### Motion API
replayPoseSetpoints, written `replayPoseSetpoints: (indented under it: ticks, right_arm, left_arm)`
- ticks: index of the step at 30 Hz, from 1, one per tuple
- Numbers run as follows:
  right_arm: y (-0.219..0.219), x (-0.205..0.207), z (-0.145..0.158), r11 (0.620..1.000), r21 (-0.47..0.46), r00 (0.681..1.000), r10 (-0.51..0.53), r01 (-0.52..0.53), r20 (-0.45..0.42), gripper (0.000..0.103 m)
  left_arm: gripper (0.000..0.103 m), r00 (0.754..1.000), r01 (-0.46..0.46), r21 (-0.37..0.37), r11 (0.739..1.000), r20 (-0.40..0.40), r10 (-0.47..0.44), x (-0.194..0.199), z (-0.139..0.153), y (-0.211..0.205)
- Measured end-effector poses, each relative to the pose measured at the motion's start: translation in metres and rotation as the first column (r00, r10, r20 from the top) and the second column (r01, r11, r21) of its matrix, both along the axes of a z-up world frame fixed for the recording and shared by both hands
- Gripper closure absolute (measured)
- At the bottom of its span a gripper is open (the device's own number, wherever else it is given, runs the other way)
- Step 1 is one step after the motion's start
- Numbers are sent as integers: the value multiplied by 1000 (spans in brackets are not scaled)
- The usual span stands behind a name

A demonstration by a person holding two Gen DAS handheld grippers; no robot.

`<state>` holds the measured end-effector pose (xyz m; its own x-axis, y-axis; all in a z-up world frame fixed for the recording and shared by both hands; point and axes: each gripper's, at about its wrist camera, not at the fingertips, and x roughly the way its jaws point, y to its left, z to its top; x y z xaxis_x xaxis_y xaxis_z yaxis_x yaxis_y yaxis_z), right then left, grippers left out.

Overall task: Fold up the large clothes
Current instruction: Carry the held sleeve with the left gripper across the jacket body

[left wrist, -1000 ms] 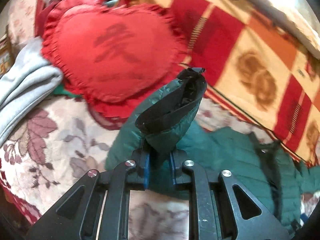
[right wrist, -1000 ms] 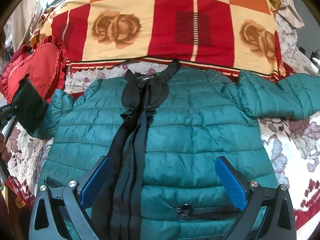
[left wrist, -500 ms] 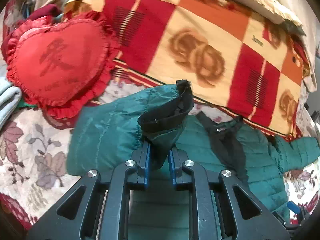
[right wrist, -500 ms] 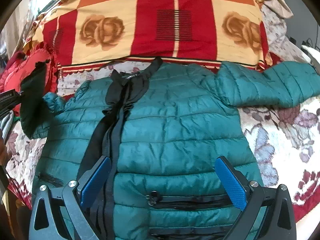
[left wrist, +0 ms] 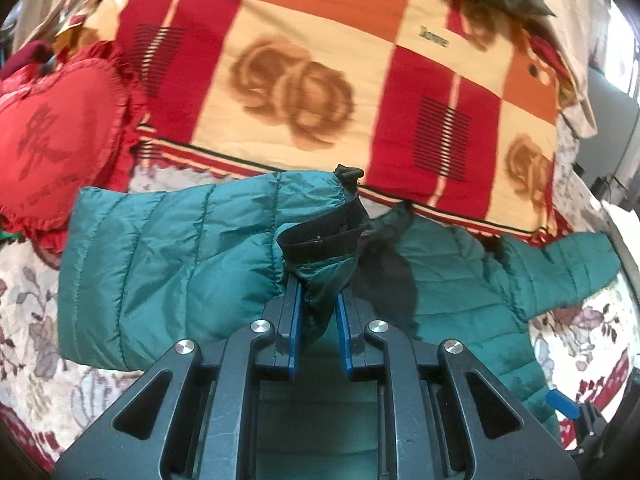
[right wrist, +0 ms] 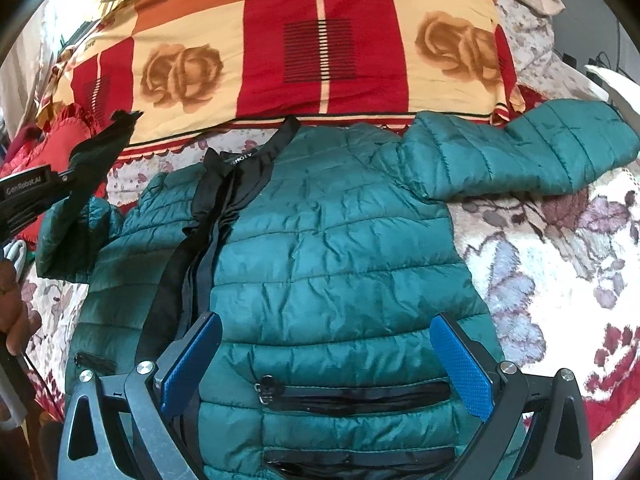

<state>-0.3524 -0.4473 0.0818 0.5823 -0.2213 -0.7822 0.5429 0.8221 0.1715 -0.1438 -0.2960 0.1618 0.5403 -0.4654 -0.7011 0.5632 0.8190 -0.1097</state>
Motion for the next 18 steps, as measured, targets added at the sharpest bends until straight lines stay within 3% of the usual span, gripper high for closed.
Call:
replayPoseSetpoints:
  ticks: [18]
  right_arm:
    - [-14,-20,-7,1000,23,1000,-17,17,-3,0]
  left_arm:
    - [88,987,139,-2,990,-79,-138,-33,-15,-77]
